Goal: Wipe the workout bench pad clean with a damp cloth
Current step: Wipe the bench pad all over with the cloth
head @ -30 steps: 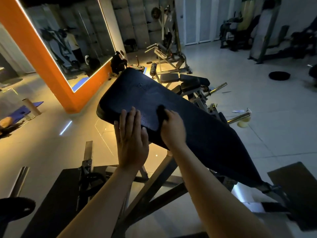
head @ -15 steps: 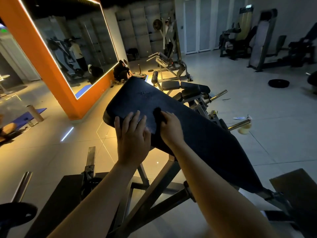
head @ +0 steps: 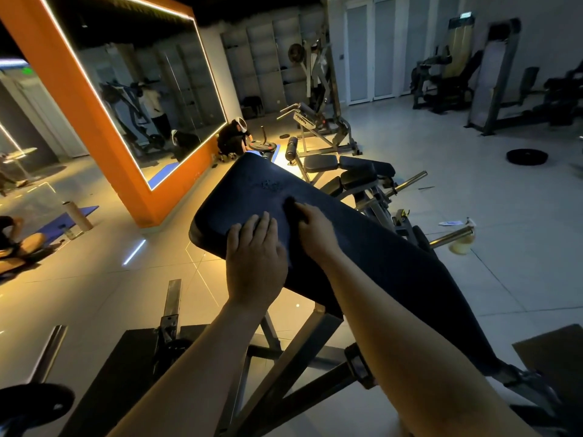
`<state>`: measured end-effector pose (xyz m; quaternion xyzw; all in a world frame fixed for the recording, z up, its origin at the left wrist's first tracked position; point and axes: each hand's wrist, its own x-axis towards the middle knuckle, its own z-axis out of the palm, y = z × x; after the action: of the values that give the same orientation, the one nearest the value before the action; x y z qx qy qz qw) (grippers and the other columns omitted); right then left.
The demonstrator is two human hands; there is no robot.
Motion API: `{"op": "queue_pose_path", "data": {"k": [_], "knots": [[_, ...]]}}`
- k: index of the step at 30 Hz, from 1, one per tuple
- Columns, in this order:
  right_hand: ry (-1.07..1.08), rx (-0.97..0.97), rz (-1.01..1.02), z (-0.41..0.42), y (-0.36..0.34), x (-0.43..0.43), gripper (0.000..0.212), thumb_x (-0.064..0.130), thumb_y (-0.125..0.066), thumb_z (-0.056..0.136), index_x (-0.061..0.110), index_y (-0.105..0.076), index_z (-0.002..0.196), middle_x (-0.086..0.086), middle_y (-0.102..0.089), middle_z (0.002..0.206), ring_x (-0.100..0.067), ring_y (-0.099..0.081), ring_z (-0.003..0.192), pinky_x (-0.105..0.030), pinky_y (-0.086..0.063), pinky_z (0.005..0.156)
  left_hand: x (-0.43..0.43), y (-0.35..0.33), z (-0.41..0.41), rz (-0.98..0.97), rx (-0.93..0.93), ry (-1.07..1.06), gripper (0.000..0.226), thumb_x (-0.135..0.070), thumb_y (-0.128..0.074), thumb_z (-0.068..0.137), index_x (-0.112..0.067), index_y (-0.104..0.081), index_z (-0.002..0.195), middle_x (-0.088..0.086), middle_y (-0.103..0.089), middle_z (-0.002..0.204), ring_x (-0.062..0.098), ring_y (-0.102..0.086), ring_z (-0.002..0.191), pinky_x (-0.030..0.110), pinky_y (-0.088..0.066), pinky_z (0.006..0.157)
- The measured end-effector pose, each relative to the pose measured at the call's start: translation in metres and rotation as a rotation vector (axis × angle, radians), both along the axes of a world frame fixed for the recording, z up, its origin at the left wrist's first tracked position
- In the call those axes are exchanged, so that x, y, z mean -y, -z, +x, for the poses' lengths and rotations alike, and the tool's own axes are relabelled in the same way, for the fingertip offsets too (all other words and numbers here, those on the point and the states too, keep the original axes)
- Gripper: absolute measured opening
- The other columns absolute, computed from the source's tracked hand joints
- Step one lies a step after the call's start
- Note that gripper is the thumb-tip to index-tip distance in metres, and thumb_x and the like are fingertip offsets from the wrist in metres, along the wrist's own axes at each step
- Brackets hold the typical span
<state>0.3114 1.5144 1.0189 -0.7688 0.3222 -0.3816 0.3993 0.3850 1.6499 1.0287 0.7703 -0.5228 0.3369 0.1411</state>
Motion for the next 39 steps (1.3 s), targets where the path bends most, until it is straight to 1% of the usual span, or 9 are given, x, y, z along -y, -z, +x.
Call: {"op": "queue_pose_path", "data": {"k": [4, 6, 8, 13, 16, 22, 26, 33, 39], "knots": [[0.394, -0.087, 0.374, -0.062, 0.067, 0.036, 0.021, 0.014, -0.046, 0.097, 0.020, -0.067, 0.101, 0.001, -0.068, 0.092, -0.017, -0.067, 0.080, -0.039, -0.057, 0.075, 0.006, 0.001, -0.004, 0.011, -0.031, -0.014, 0.050, -0.033, -0.036, 0.098, -0.007, -0.062, 0.132, 0.010, -0.061, 0.138, 0.029, -0.050, 0.133, 0.048, -0.028, 0.113], [0.428, -0.218, 0.322, -0.063, 0.066, 0.040, 0.017, 0.016, -0.047, 0.093, 0.021, -0.064, 0.095, -0.001, -0.065, 0.095, -0.021, -0.064, 0.084, -0.042, -0.056, 0.076, 0.008, 0.000, -0.005, 0.022, -0.035, -0.021, 0.048, -0.032, -0.039, 0.097, -0.008, -0.063, 0.131, 0.010, -0.061, 0.137, 0.028, -0.051, 0.133, 0.048, -0.030, 0.111], [0.337, -0.192, 0.227, -0.040, 0.045, 0.035, 0.016, 0.017, -0.047, 0.096, 0.020, -0.061, 0.091, -0.001, -0.063, 0.097, -0.022, -0.063, 0.090, -0.038, -0.053, 0.075, 0.009, -0.003, -0.006, 0.050, -0.043, -0.051, 0.046, -0.031, -0.043, 0.096, -0.008, -0.064, 0.130, 0.009, -0.062, 0.137, 0.028, -0.051, 0.132, 0.049, -0.032, 0.109], [-0.206, 0.080, 0.145, 0.012, -0.021, 0.005, 0.038, 0.015, -0.046, 0.102, 0.022, -0.056, 0.138, -0.004, -0.055, 0.139, -0.018, -0.052, 0.123, -0.033, -0.043, 0.104, 0.023, -0.018, -0.008, 0.154, -0.024, -0.089, 0.037, -0.029, -0.044, 0.099, -0.013, -0.066, 0.123, 0.007, -0.064, 0.133, 0.027, -0.053, 0.128, 0.048, -0.032, 0.107], [-0.119, 0.097, 0.131, 0.005, -0.006, 0.014, 0.038, 0.016, -0.051, 0.102, 0.021, -0.055, 0.139, -0.003, -0.036, 0.149, -0.013, -0.040, 0.130, -0.026, -0.036, 0.107, 0.027, -0.019, -0.010, 0.128, -0.029, -0.064, 0.038, -0.030, -0.041, 0.099, -0.014, -0.068, 0.120, 0.005, -0.068, 0.128, 0.025, -0.055, 0.124, 0.048, -0.032, 0.106], [0.250, 0.221, 0.496, -0.043, 0.040, 0.048, 0.027, 0.020, -0.050, 0.101, 0.020, -0.059, 0.127, -0.008, -0.059, 0.122, -0.018, -0.065, 0.096, -0.031, -0.056, 0.081, 0.028, -0.012, -0.007, 0.043, -0.057, -0.008, 0.042, -0.031, -0.043, 0.095, -0.011, -0.070, 0.120, 0.007, -0.069, 0.126, 0.027, -0.059, 0.120, 0.046, -0.038, 0.103], [0.051, 0.624, 0.893, -0.044, 0.025, 0.035, 0.028, 0.018, -0.048, 0.103, 0.022, -0.047, 0.131, -0.008, -0.057, 0.122, -0.029, -0.062, 0.111, -0.049, -0.053, 0.096, 0.028, -0.011, -0.007, 0.049, -0.075, 0.005, 0.042, -0.032, -0.043, 0.095, -0.012, -0.070, 0.121, 0.006, -0.069, 0.127, 0.027, -0.059, 0.121, 0.046, -0.040, 0.102], [0.352, 0.232, 0.403, -0.047, 0.025, 0.024, 0.045, -0.002, -0.045, 0.090, 0.033, -0.041, 0.118, -0.009, -0.049, 0.120, -0.025, -0.056, 0.104, -0.043, -0.054, 0.087, 0.026, -0.011, -0.007, 0.062, -0.087, 0.020, 0.048, -0.034, -0.034, 0.097, -0.013, -0.069, 0.122, 0.006, -0.067, 0.129, 0.026, -0.058, 0.124, 0.045, -0.039, 0.103], [0.279, 0.111, 0.290, -0.062, 0.031, 0.015, 0.029, 0.006, -0.041, 0.098, 0.015, -0.068, 0.105, 0.001, -0.060, 0.097, -0.012, -0.058, 0.088, -0.025, -0.049, 0.078, 0.026, -0.012, -0.007, 0.080, -0.097, 0.024, 0.048, -0.035, -0.035, 0.096, -0.013, -0.070, 0.121, 0.006, -0.068, 0.129, 0.027, -0.058, 0.123, 0.045, -0.039, 0.103]]}}
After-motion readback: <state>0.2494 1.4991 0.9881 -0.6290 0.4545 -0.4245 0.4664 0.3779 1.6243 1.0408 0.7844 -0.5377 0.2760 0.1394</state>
